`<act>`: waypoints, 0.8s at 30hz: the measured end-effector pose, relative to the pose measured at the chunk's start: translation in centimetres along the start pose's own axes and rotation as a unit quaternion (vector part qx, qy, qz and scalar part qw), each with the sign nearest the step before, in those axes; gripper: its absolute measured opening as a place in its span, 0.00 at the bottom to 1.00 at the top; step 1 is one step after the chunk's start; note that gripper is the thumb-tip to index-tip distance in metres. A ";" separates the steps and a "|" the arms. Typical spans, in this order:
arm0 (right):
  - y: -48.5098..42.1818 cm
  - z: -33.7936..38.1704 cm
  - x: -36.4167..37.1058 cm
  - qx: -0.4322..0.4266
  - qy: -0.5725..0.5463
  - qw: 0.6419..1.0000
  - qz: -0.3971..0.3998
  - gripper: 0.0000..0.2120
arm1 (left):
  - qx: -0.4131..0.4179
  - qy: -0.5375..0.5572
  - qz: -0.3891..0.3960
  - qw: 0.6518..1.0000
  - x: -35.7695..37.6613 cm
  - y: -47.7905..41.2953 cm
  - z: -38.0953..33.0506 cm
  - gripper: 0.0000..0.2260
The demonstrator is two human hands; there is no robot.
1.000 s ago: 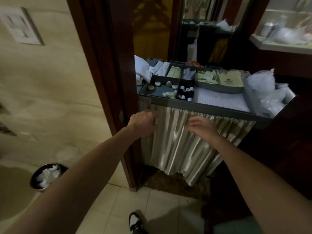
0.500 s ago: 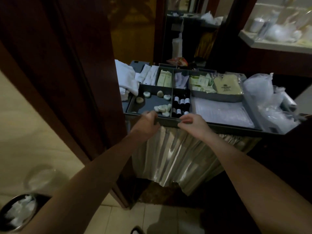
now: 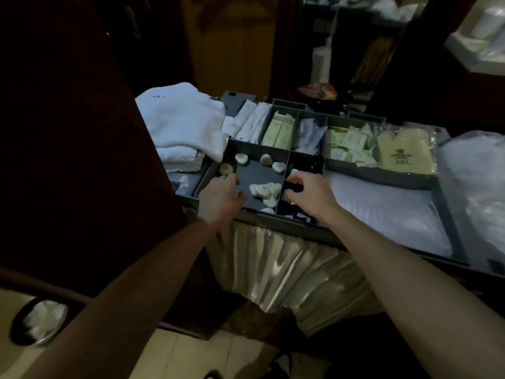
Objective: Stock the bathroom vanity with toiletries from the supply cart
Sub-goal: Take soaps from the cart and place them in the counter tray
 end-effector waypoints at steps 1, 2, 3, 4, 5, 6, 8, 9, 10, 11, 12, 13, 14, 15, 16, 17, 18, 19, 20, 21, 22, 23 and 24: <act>-0.9 -0.1 0.1 -0.010 0.022 1.000 0.003 0.17 | 0.001 -0.009 -0.004 1.000 -0.2 -0.4 0.2 0.16; -1.7 -0.2 0.1 -0.015 0.039 0.999 0.003 0.17 | 0.004 -0.017 -0.011 1.000 -0.4 -0.8 0.3 0.15; -2.5 -0.3 0.1 -0.017 0.052 0.999 0.003 0.17 | 0.005 -0.024 -0.016 1.000 -0.6 -1.0 0.5 0.14; -3.2 -0.4 0.2 -0.021 0.063 0.998 0.005 0.18 | 0.004 -0.030 -0.019 0.999 -0.6 -1.2 0.8 0.14; -3.7 -0.2 0.4 -0.031 0.074 0.997 0.012 0.19 | 0.004 -0.038 -0.018 0.999 -0.5 -1.4 0.9 0.14; -4.2 0.0 0.7 -0.049 0.093 0.994 0.023 0.19 | 0.005 -0.046 -0.014 0.999 -0.3 -1.6 0.9 0.14; -5.1 0.7 1.3 -0.096 0.152 0.983 0.047 0.21 | 0.005 -0.057 -0.009 0.998 -0.1 -2.2 0.9 0.14; -5.5 1.2 1.5 -0.114 0.182 0.975 0.057 0.22 | 0.003 -0.059 -0.011 0.998 0.0 -2.7 1.0 0.14; -5.9 1.5 1.7 -0.126 0.207 0.968 0.063 0.23 | 0.001 -0.060 -0.011 0.998 0.1 -3.2 1.0 0.13; -6.2 1.8 1.8 -0.131 0.230 0.962 0.069 0.23 | 0.002 -0.060 -0.010 0.998 0.3 -3.8 1.0 0.13; -6.6 2.0 2.0 -0.134 0.254 0.955 0.075 0.22 | 0.003 -0.058 -0.009 0.998 0.5 -4.3 0.9 0.13; -7.0 2.3 2.3 -0.132 0.281 0.947 0.085 0.21 | 0.005 -0.056 -0.010 0.998 0.7 -4.8 0.8 0.13; -7.4 2.5 2.6 -0.125 0.309 0.937 0.101 0.21 | 0.006 -0.056 -0.012 0.998 0.7 -5.4 0.7 0.13; -7.6 2.7 3.0 -0.116 0.335 0.927 0.120 0.20 | 0.004 -0.057 -0.013 0.998 0.7 -5.9 0.6 0.13; -7.8 3.1 3.3 -0.111 0.356 0.918 0.136 0.19 | 0.001 -0.057 -0.012 0.998 0.7 -6.3 0.6 0.13; -7.9 3.5 3.5 -0.108 0.375 0.909 0.147 0.18 | 0.000 -0.058 -0.009 0.998 0.8 -6.8 0.7 0.13; -8.1 3.9 3.7 -0.105 0.391 0.901 0.154 0.17 | 0.000 -0.060 -0.005 0.998 0.8 -7.2 0.8 0.13; -8.3 4.1 3.8 -0.102 0.401 0.897 0.158 0.17 | -0.002 -0.060 -0.001 0.998 0.8 -7.6 0.9 0.13; -8.4 4.3 3.9 -0.099 0.405 0.895 0.157 0.16 | -0.004 -0.061 0.002 0.998 0.8 -7.9 1.2 0.13; -8.6 4.3 4.0 -0.098 0.404 0.896 0.157 0.16 | -0.006 -0.061 0.003 0.998 0.9 -8.1 1.6 0.13; -8.8 4.1 3.9 -0.097 0.397 0.899 0.155 0.17 | -0.006 -0.060 0.005 0.998 1.0 -8.2 2.0 0.13; -9.1 3.8 3.8 -0.096 0.383 0.906 0.155 0.17 | -0.007 -0.056 0.009 0.998 1.2 -8.3 2.4 0.13; -9.4 3.3 3.7 -0.095 0.359 0.915 0.158 0.18 | -0.008 -0.049 0.016 0.999 1.5 -8.4 2.8 0.13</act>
Point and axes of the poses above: each hand's wrist, its own y-axis away from the middle knuckle, its own x-axis out of the palm, z = x × y, the point moved 6 cm from there along -y, towards the middle knuckle, and after that the axes turned 11 degrees about y, right-handed, at the moved point
